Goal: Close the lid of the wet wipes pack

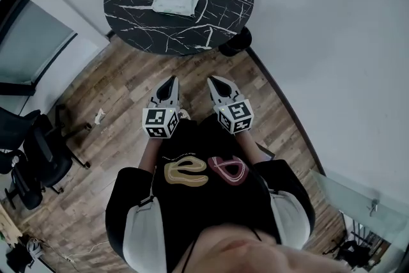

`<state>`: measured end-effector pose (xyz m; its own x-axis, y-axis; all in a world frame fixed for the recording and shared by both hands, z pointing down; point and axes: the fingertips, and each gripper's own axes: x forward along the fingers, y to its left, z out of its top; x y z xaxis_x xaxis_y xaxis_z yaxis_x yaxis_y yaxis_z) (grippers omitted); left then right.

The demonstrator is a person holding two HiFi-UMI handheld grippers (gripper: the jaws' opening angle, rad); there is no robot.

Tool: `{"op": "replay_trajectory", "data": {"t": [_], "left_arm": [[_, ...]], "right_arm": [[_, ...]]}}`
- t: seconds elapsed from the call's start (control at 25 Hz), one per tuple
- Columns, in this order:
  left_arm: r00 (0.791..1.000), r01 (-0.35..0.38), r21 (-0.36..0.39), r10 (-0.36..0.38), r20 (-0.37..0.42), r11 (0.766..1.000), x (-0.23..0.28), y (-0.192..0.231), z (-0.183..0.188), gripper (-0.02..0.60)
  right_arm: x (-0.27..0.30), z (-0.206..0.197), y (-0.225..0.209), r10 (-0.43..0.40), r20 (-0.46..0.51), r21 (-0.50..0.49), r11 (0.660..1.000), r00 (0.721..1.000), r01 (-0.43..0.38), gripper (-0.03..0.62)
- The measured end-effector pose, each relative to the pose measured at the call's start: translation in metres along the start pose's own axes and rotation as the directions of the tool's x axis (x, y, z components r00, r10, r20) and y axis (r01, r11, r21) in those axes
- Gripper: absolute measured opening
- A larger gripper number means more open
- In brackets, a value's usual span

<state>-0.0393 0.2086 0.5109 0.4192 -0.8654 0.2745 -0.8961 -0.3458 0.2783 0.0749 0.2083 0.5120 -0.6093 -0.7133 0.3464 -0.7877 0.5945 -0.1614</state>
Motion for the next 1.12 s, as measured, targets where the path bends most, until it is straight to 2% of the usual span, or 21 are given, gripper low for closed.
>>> {"op": "replay_trajectory", "data": {"t": [0.48, 0.76, 0.92, 1.12], "left_arm": [[0.999, -0.032, -0.019, 0.032, -0.007, 0.999, 0.000, 0.022, -0.001, 0.020], [0.995, -0.094, -0.023, 0.094, -0.019, 0.995, 0.015, 0.044, 0.007, 0.020], [0.989, -0.149, -0.048, 0.149, -0.003, 0.988, 0.035, 0.061, 0.019, 0.020], [0.982, -0.189, -0.064, 0.189, -0.006, 0.980, 0.065, 0.074, 0.032, 0.020]], "right_arm": [[0.022, 0.000, 0.006, 0.038, -0.021, 0.001, 0.999, 0.999, -0.038, 0.012], [0.051, 0.012, -0.019, 0.056, -0.018, 0.028, 0.998, 0.998, -0.055, 0.012], [0.078, 0.020, -0.035, 0.102, -0.025, 0.081, 0.992, 0.994, -0.100, 0.012], [0.116, 0.041, -0.056, 0.163, -0.040, 0.083, 0.984, 0.986, -0.159, 0.012]]}}
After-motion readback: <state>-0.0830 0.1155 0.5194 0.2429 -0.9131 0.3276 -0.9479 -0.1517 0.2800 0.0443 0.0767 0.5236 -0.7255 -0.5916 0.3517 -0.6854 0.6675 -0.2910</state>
